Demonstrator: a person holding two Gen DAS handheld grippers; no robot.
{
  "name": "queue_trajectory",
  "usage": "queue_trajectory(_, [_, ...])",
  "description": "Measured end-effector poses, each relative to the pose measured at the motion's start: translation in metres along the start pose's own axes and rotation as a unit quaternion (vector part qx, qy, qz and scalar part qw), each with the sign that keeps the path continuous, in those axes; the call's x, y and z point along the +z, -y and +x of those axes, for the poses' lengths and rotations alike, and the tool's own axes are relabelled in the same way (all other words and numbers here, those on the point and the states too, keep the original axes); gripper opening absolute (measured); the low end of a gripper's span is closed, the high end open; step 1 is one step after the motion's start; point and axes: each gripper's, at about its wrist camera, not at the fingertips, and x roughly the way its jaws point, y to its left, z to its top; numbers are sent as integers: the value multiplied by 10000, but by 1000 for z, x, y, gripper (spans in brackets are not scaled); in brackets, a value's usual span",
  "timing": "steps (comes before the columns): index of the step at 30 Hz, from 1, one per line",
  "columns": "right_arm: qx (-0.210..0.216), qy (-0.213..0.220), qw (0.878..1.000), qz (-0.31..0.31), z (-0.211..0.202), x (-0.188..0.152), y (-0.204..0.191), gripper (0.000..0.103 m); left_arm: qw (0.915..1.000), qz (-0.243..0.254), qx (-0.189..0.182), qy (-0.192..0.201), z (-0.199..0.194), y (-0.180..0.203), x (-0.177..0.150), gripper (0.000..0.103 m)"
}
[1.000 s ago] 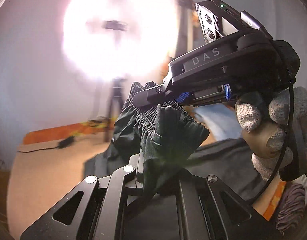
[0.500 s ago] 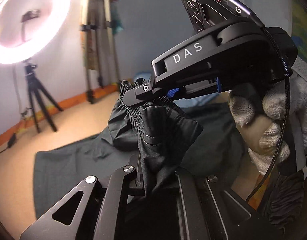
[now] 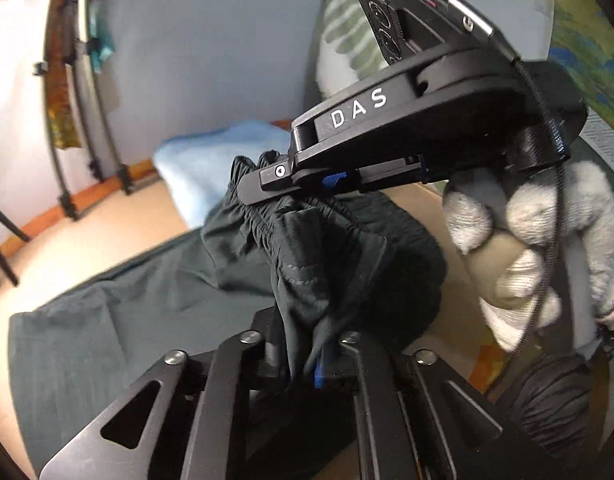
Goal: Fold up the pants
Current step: 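Carry the waistband over the pants legs with the right gripper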
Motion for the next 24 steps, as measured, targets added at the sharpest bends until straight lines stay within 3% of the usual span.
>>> queue_trajectory(3, [-132, 37, 9999, 60, -7, 0, 24, 14, 9997, 57, -178, -126, -3, 5, -2, 18])
queue_trajectory(7, [-137, 35, 9998, 125, -10, -1, 47, 14, 9997, 62, -111, -200, -28, -10, -13, 31])
queue_trajectory(10, [-222, 16, 9997, 70, -12, -4, 58, 14, 9997, -131, 145, -158, -57, -39, -27, 32])
queue_trajectory(13, [-183, 18, 9998, 93, -19, -8, 71, 14, 9966, -380, 713, -154, -86, -80, -44, 32])
queue_trajectory(20, [-28, 112, 9991, 418, -36, -14, 109, 14, 9768, -1444, 1574, -183, -126, -189, -84, 32])
queue_trajectory(24, [118, 76, 9977, 669, -28, -16, 122, 15, 9691, -1729, 1733, -314, -134, -214, -108, 32])
